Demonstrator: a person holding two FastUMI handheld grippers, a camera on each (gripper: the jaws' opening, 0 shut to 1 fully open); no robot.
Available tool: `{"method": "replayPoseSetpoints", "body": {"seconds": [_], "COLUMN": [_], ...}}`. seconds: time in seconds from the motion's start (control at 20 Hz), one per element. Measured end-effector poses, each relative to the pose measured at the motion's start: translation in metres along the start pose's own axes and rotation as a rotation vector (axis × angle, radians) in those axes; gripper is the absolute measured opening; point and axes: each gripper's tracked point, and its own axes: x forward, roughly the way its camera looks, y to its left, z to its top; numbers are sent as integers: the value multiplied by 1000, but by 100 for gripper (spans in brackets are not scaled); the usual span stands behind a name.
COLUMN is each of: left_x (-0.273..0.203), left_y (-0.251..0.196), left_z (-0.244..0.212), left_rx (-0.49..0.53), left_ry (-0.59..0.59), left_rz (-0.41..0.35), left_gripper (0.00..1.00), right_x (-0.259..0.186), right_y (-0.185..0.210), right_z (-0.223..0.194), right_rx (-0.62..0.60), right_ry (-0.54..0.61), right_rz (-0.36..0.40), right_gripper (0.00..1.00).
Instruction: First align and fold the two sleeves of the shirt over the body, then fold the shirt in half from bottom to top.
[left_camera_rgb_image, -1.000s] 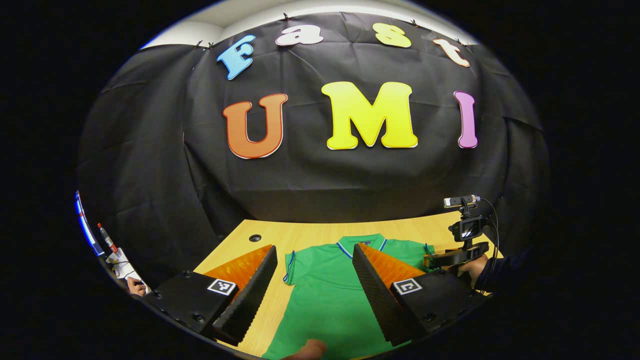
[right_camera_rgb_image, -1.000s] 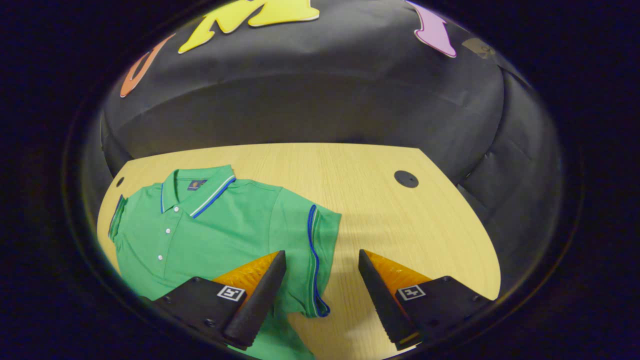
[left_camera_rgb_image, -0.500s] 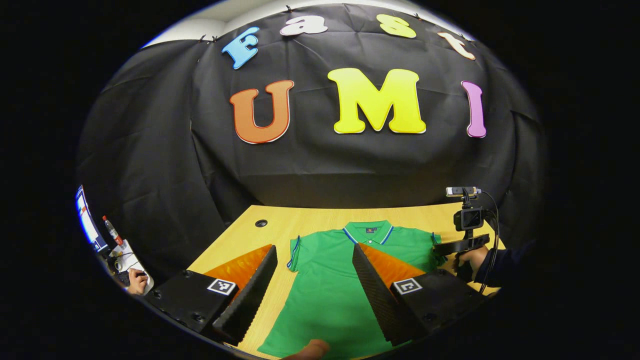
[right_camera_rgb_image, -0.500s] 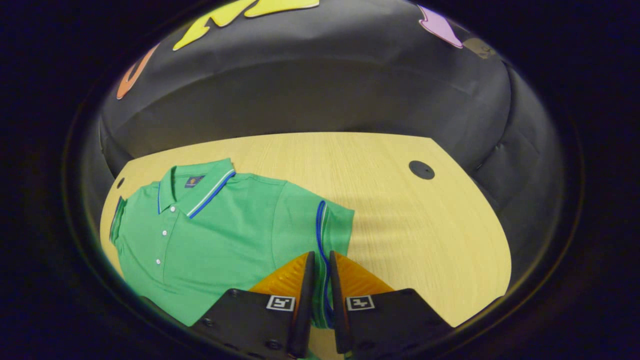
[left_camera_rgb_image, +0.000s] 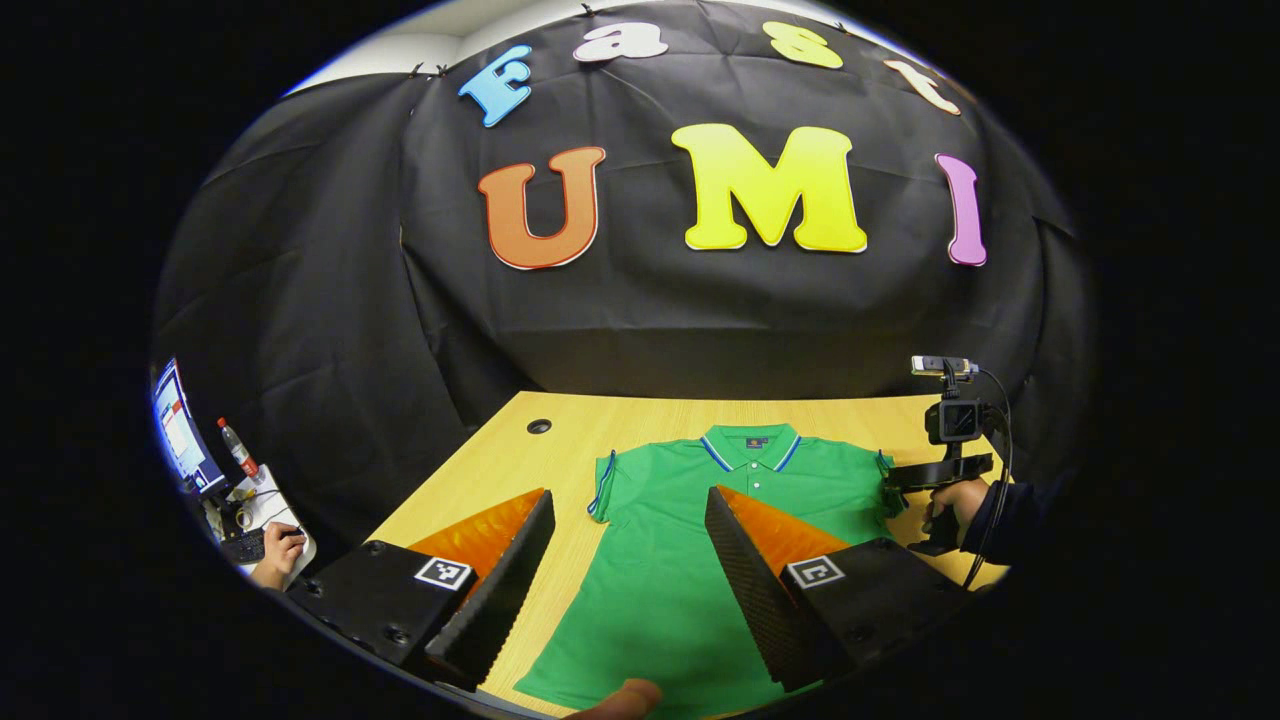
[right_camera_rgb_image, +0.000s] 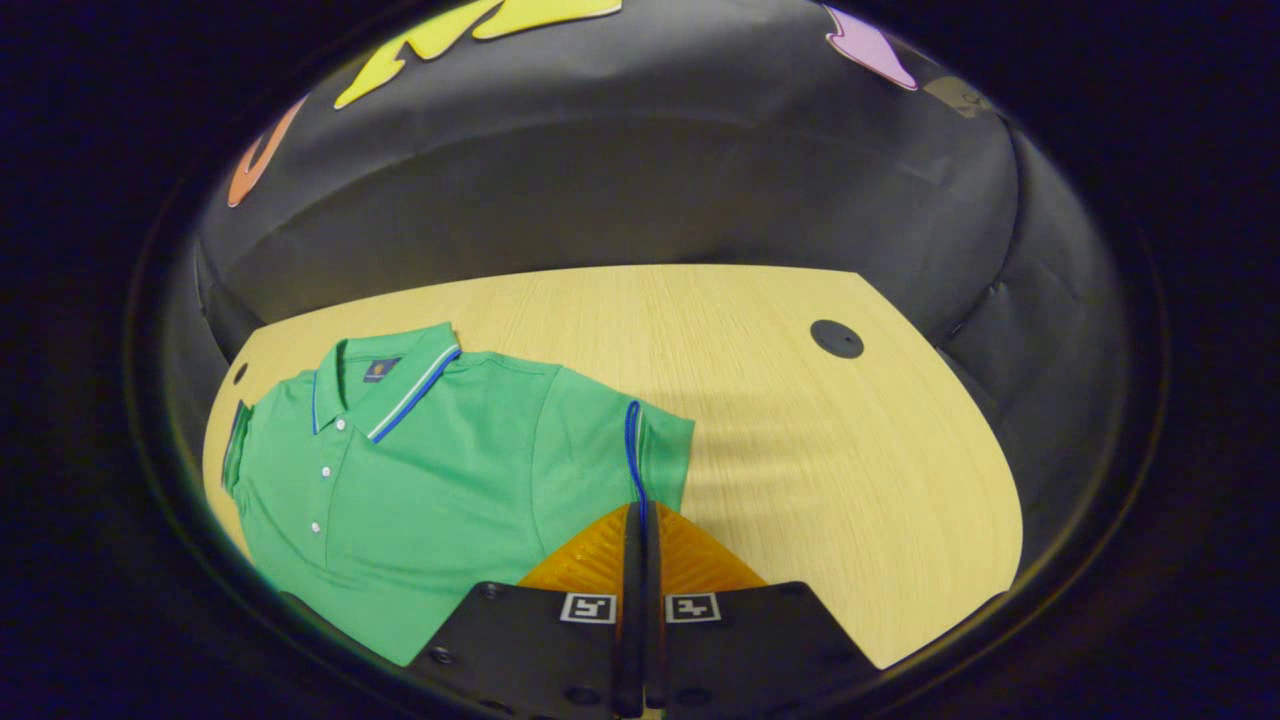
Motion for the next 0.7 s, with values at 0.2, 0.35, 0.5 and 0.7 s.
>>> {"method": "replayPoseSetpoints", "body": {"seconds": [0.2,0.35,0.5,0.7], "left_x": [-5,-10,-20,-31], "left_y": [3,6,16,27], "left_z": [3,6,6,-4], "left_rx": [-5,-18,-29,-55], "left_ry": [-17,-30,-42,-30], "left_rz": [8,17,36,68], "left_gripper": [98,98,98,98], "right_x": [-22,-42,-57,-70], "right_y": [11,35,66,115], "right_z": [24,41,45,28], "right_rx": [-42,-101,-173,-242], "right_ry": [-67,-127,-168,-172], "right_rz": [39,96,143,208], "right_gripper": [3,2,4,3]}}
